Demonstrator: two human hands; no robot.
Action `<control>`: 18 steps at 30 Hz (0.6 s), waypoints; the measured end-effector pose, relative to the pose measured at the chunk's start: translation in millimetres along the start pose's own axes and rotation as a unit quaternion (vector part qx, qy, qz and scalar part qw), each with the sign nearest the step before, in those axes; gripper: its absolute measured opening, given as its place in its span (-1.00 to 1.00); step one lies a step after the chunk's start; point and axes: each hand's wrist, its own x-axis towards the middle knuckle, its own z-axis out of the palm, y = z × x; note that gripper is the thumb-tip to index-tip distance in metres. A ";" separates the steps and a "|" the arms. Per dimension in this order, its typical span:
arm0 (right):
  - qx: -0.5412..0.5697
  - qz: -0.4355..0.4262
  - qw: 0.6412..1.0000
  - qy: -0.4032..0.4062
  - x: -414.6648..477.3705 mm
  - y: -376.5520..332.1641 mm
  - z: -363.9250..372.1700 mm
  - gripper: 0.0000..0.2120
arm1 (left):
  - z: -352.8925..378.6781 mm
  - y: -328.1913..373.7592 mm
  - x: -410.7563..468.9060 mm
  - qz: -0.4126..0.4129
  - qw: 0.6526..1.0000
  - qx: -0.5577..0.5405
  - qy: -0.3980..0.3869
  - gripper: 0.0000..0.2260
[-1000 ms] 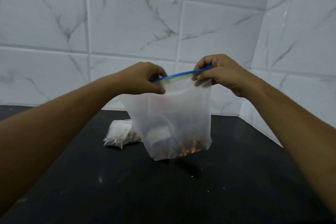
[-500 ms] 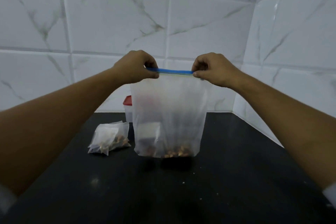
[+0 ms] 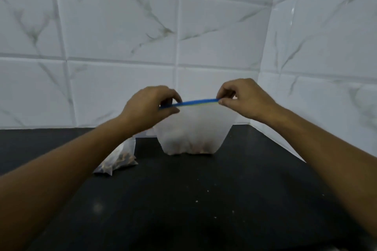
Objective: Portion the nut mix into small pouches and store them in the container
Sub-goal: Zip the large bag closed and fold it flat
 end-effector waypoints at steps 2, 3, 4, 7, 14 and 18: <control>0.032 0.003 0.998 -0.056 -23.2 -5.0 1.0 -0.88 | 2.1 6.3 -30.6 0.001 0.999 -0.038 -0.031 -0.85; 0.045 0.006 0.995 -0.085 -34.7 -8.9 0.5 -0.87 | 2.6 10.1 -45.4 0.002 0.997 -0.061 -0.049 -0.85; 0.051 0.009 0.992 -0.114 -44.6 -12.9 -0.7 -0.87 | 3.2 13.7 -58.6 0.004 0.994 -0.083 -0.072 -0.85; 0.044 0.020 0.978 -0.203 -75.8 -27.0 1.2 -0.90 | 7.9 25.5 -98.2 -0.006 0.982 -0.123 -0.145 -0.85; 0.048 0.025 0.960 -0.275 -148.5 -26.6 52.8 -0.94 | 37.4 41.1 -160.7 -0.072 0.953 -0.163 -0.245 -0.94; 0.049 0.015 0.964 -0.259 -181.0 -19.1 78.3 -0.96 | 50.5 47.1 -178.4 -0.101 0.949 -0.162 -0.249 -0.91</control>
